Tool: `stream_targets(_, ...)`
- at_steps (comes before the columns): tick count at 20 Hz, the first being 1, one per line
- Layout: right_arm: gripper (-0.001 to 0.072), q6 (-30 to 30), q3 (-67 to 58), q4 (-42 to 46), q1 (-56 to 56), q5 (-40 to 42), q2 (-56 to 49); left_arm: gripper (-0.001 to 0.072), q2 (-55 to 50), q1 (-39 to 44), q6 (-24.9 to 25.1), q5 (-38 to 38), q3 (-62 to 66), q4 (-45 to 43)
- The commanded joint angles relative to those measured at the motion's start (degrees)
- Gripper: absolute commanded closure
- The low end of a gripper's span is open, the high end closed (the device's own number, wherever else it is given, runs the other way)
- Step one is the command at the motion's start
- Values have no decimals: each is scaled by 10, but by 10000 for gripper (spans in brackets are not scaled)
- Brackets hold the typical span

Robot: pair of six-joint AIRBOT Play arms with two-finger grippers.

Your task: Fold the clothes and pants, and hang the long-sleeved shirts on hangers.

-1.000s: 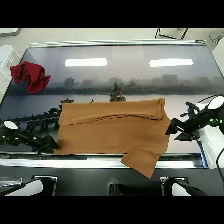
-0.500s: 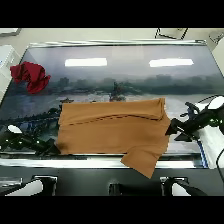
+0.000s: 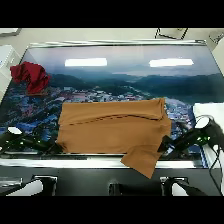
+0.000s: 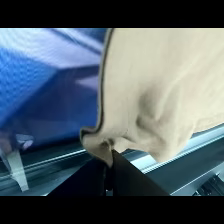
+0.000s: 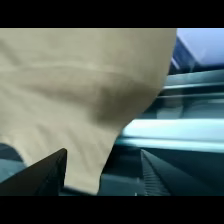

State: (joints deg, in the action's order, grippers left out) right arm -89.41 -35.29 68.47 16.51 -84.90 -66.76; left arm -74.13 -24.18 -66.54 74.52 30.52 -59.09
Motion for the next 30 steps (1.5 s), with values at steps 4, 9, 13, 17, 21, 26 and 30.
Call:
stream_targets(4, 172, 48, 69, -83, 0, 113, 3, 682, 13, 0, 2, 26, 0, 7)
stream_targets(9, 447, 49, 70, -83, 0, 127, 3, 682, 14, -1, 2, 20, 0, 23)
stream_targets(13, 662, 85, 40, -75, 0, 77, 9, 683, 19, -1, 5, 32, 35, 25)
stream_targets(17, 663, 40, -142, -79, -1, 59, -4, 683, 13, 10, -36, 42, 162, 35)
stream_targets(21, 662, 25, -338, -92, -34, 66, -126, 683, -83, 69, -62, 20, 318, 37)
stream_targets(26, 660, -27, -528, -91, -75, 81, -322, 681, -255, 105, -118, 47, 522, 36)
stream_targets(30, 659, -42, -557, -130, -75, 115, -402, 681, -349, 105, -133, 60, 605, 37)
